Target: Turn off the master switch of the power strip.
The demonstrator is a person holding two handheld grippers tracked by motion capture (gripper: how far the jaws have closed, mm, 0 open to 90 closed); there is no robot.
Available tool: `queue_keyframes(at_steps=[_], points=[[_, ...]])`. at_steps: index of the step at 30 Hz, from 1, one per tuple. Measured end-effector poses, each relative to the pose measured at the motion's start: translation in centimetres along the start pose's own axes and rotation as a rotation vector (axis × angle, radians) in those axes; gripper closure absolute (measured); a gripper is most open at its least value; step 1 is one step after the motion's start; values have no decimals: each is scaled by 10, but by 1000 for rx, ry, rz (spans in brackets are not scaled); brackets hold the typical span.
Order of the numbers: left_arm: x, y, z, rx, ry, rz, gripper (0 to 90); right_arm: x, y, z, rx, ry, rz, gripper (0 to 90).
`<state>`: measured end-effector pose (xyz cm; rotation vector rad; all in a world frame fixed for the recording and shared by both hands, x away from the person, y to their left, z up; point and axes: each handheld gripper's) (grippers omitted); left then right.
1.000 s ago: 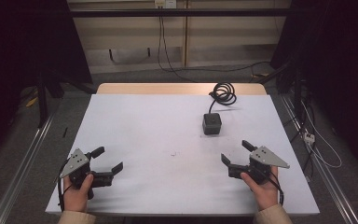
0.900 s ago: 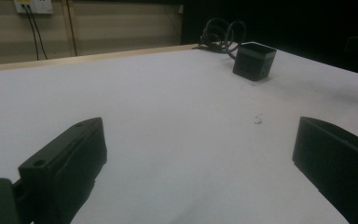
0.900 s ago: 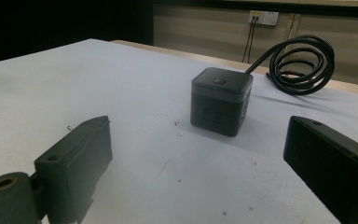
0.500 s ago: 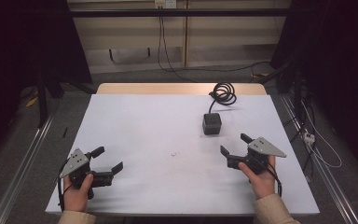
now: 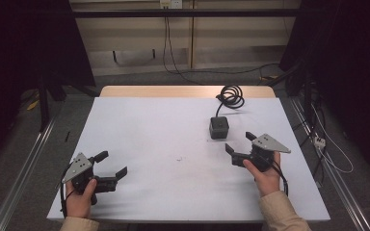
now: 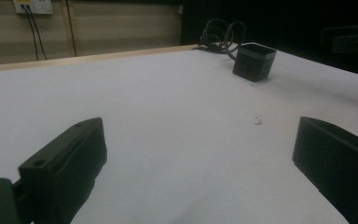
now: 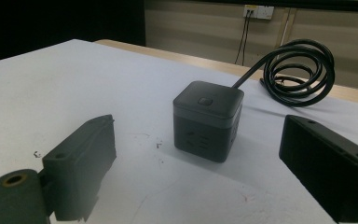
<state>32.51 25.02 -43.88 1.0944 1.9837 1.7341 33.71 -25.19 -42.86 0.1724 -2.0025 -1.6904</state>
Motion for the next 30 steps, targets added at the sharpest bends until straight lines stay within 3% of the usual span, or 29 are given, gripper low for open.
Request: queue_keyframes(at_steps=[16, 30], points=[[-1, 0, 1, -2, -2, 5, 24, -15, 9, -4, -25, -1, -3, 107], [-1, 0, 1, -1, -4, 3, 24, -28, 18, -5, -19, 0, 3, 115]])
Point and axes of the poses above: each handheld gripper's, and its own axes: x roughly backward along the jaws, y roughly out of its top, z roughly to its left, and after that the axes turned 7 degrees about x, right-handed
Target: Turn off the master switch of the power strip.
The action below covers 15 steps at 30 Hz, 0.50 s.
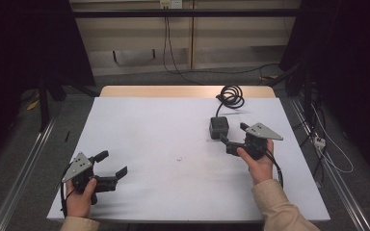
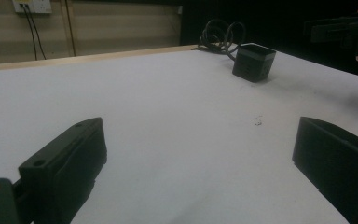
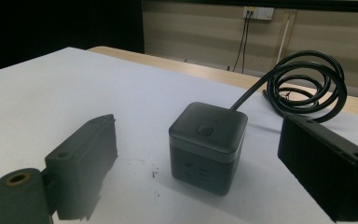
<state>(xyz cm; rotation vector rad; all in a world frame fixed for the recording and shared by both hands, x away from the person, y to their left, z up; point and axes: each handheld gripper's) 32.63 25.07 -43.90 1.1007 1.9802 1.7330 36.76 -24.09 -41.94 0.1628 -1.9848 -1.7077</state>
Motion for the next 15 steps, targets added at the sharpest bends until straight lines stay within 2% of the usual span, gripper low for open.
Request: queue_keyframes(at_steps=[15], points=[[0, 0, 0, 1, 0, -1, 24, -9, 4, -5, 0, -13, 4, 144]])
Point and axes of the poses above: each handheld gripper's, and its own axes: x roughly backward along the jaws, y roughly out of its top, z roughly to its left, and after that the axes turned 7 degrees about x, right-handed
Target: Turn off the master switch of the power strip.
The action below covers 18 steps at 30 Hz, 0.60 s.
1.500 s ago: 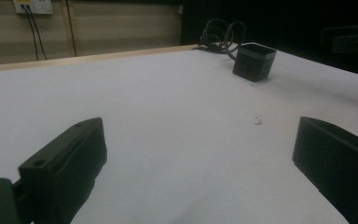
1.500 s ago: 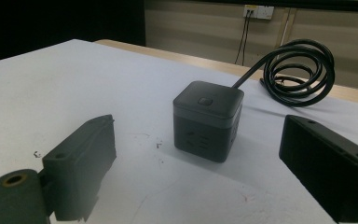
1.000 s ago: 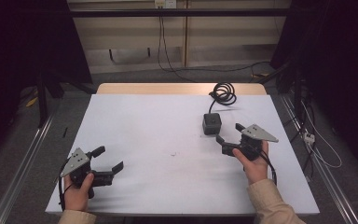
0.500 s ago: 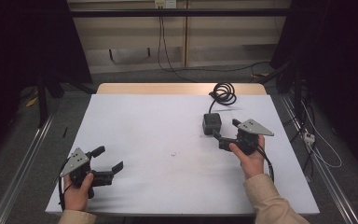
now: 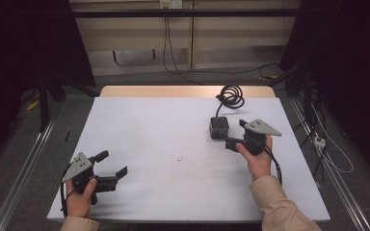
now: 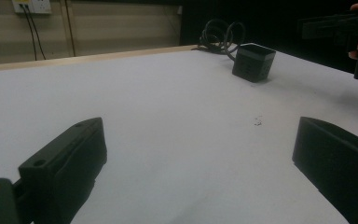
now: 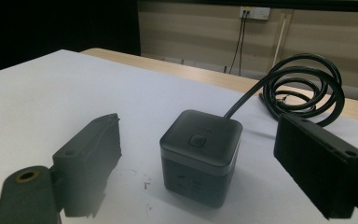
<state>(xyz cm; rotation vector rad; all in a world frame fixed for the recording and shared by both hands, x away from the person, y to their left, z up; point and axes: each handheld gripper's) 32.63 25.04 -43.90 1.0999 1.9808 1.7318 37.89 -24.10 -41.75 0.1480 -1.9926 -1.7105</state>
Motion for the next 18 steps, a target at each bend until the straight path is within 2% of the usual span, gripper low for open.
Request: queue_keyframes(at_steps=[18], points=[[0, 0, -1, 1, 0, -3, 24, -9, 1, -5, -17, -3, 8, 236]])
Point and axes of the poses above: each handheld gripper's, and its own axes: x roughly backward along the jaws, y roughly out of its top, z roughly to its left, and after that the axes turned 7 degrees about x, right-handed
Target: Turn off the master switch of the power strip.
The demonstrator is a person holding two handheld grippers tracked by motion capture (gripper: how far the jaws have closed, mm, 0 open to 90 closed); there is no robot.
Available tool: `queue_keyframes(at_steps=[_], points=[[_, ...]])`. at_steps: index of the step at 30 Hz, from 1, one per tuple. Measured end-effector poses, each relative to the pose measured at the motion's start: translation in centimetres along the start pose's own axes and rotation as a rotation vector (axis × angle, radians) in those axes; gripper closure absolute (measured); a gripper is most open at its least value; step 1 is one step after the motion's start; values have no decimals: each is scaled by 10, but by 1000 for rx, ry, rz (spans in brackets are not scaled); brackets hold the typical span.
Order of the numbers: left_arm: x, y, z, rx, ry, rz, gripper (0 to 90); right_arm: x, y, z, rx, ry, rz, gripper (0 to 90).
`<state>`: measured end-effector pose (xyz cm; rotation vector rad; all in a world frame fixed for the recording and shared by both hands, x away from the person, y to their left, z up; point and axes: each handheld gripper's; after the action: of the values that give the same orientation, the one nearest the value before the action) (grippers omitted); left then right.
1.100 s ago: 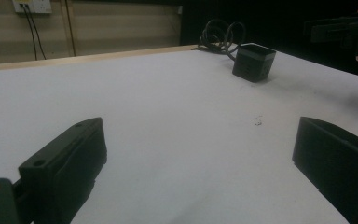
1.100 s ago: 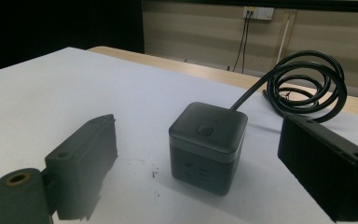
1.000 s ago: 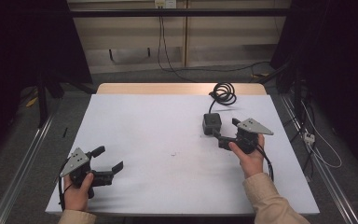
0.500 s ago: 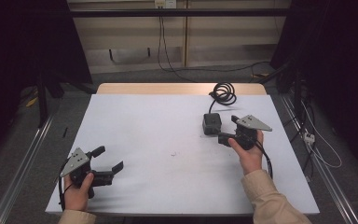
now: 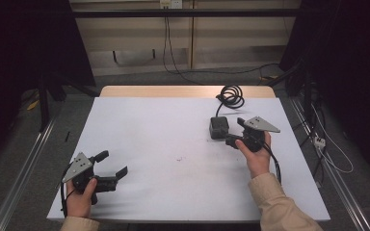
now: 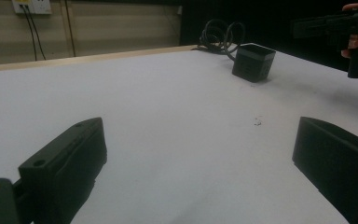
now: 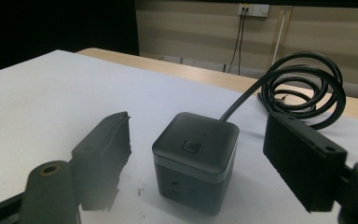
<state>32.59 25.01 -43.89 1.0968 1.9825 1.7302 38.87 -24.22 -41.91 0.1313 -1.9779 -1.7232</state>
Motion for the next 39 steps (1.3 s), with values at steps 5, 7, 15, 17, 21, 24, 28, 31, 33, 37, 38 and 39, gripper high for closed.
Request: queue_keyframes(at_steps=[5, 7, 15, 17, 21, 24, 28, 31, 33, 37, 38, 39], points=[[0, 0, 0, 0, 2, 2, 24, -1, 0, -2, -4, -7, -1, 267], [0, 0, 0, -1, 2, 2, 24, -1, 0, -3, -3, -9, -3, 286], [0, 0, 0, -1, 2, 3, 25, -3, 3, -4, 6, -11, 5, 359], [0, 0, 0, -1, 1, 3, 24, -4, 5, -4, 5, -5, 6, 386], [0, 0, 0, -1, 1, 3, 24, -6, 6, -5, 7, -13, 7, 422], [0, 0, 0, -1, 1, 2, 25, -7, 7, -6, 2, -10, 14, 445], [0, 0, 0, -2, 2, 4, 24, -9, 8, -6, 5, -2, 20, 467], [0, 0, 0, 0, 1, 3, 24, -10, 6, -8, -2, 0, 23, 493], [0, 0, 0, 0, 1, 2, 24, -11, 6, -9, -10, 3, 24, 514], [0, 0, 0, 0, 1, 2, 24, -12, 5, -9, -15, 8, 25, 552], [0, 0, 0, 0, 2, 2, 24, -12, 5, -9, -13, 8, 26, 560], [0, 0, 0, 0, 2, 2, 24, -13, 5, -10, -17, 11, 25, 567]])
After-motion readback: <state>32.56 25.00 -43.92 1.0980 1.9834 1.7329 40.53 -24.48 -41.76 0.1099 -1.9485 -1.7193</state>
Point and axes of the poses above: each handheld gripper's, and its own axes: x roughly backward along the jaws, y roughly out of its top, z roughly to its left, and after that the axes turned 7 degrees about x, right-handed
